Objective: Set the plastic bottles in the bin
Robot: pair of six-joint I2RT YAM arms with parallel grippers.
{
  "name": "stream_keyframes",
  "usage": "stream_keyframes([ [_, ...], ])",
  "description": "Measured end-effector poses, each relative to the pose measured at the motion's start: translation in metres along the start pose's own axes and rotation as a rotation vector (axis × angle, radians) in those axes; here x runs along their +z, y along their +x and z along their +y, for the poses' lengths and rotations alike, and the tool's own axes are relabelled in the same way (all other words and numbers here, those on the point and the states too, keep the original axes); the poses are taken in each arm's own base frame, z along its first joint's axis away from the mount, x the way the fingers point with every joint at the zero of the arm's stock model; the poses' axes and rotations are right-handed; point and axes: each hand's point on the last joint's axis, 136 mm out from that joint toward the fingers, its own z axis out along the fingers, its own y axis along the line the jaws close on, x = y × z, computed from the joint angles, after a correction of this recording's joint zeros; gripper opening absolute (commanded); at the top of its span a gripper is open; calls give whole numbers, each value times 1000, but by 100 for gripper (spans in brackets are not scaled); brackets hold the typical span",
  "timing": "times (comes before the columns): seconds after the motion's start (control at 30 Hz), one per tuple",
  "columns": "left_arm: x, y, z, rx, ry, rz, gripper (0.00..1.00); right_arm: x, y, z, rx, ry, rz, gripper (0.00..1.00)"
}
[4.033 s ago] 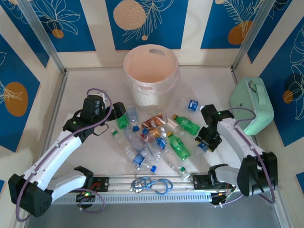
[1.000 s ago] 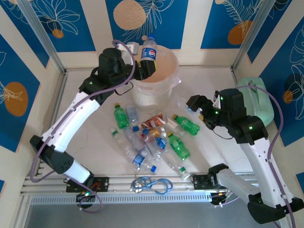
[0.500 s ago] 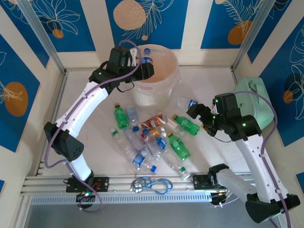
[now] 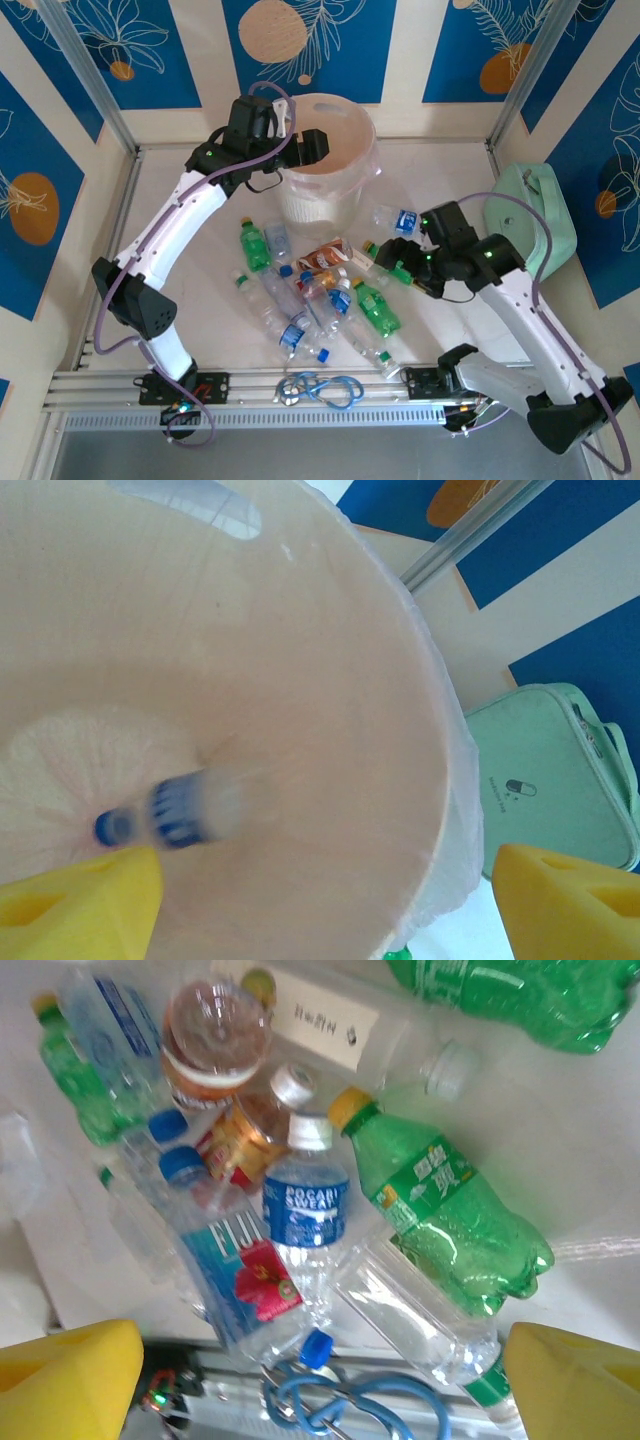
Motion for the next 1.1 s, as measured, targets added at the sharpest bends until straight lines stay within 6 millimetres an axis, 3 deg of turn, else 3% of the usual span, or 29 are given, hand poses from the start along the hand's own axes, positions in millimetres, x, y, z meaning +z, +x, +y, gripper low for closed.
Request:
stream_keyframes([
  [0.23,-17,-7,-8,17,14,-31,86,21,36,28,-255,91,102,91],
  [0.37,-50,-13,-13,33,19,-80,85,39,55,52,-414,152,156,89],
  [0.5,-87,-10,-1,24,-3,-128,85,64,75,75,-567,241,201,89],
  [0.67,-112,18,34,-19,-68,-127,85,100,95,94,-707,327,235,89],
  [0.83,-123,56,76,-102,-140,-101,85,125,98,92,-747,405,249,87],
  [0.93,-129,73,85,-135,-150,-87,85,134,95,88,-748,436,250,86],
  [1.1,-137,86,85,-155,-132,-84,85,142,89,85,-743,459,249,86],
])
